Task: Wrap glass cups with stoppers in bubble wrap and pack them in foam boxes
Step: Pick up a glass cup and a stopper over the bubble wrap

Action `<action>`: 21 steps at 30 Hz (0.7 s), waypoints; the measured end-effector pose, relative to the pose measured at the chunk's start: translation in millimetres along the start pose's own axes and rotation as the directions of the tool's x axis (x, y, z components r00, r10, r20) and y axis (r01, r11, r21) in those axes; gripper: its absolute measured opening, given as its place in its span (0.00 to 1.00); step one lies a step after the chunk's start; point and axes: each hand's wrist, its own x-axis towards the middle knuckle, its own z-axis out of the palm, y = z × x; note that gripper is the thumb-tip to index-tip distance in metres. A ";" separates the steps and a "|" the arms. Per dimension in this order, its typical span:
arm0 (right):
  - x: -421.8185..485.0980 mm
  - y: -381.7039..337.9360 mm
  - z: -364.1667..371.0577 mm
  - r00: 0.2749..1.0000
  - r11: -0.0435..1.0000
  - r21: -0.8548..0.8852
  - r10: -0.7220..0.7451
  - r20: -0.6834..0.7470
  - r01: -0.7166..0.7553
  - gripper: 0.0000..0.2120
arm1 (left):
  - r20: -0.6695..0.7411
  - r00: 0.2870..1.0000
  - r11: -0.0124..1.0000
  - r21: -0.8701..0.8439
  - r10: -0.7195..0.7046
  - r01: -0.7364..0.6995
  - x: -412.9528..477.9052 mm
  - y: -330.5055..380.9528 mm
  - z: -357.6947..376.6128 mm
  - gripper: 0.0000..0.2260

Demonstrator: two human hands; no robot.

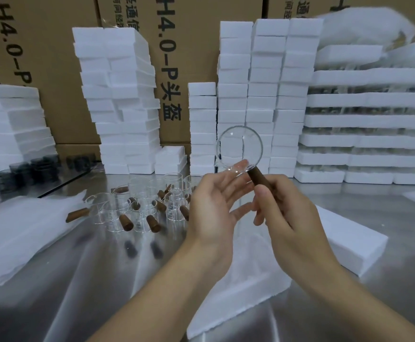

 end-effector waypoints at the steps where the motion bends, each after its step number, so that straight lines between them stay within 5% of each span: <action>1: -0.5 -0.1 1.9 1.000 1.000 0.018 0.008 -0.001 -0.008 0.07 | 0.019 1.000 1.000 0.021 -0.002 0.001 0.4 -0.3 1.2 0.18; 6: -0.2 -4.1 9.8 0.979 0.947 0.250 0.191 0.066 -0.202 0.14 | 0.094 0.993 0.990 0.130 -0.069 0.056 -0.4 -5.9 5.2 0.17; 10: 5.8 -15.4 6.7 0.794 0.386 0.702 0.403 0.455 -0.599 0.17 | 0.042 0.996 0.981 0.179 -0.079 0.070 1.2 -8.5 3.7 0.12; 12: 7.5 -13.2 3.5 0.761 0.258 0.735 0.406 0.506 -0.627 0.16 | 0.040 0.996 0.981 0.181 -0.078 0.070 0.6 -11.7 4.3 0.12; 16: 8.0 -6.6 2.8 0.736 0.276 0.708 0.458 0.498 -0.650 0.14 | -0.013 0.999 0.979 0.199 -0.030 0.032 0.5 -18.7 3.9 0.04; 21: 6.0 -1.5 7.7 0.718 0.328 0.659 0.488 0.496 -0.677 0.12 | -0.064 0.998 0.972 0.232 -0.016 0.031 1.5 -23.8 -1.4 0.08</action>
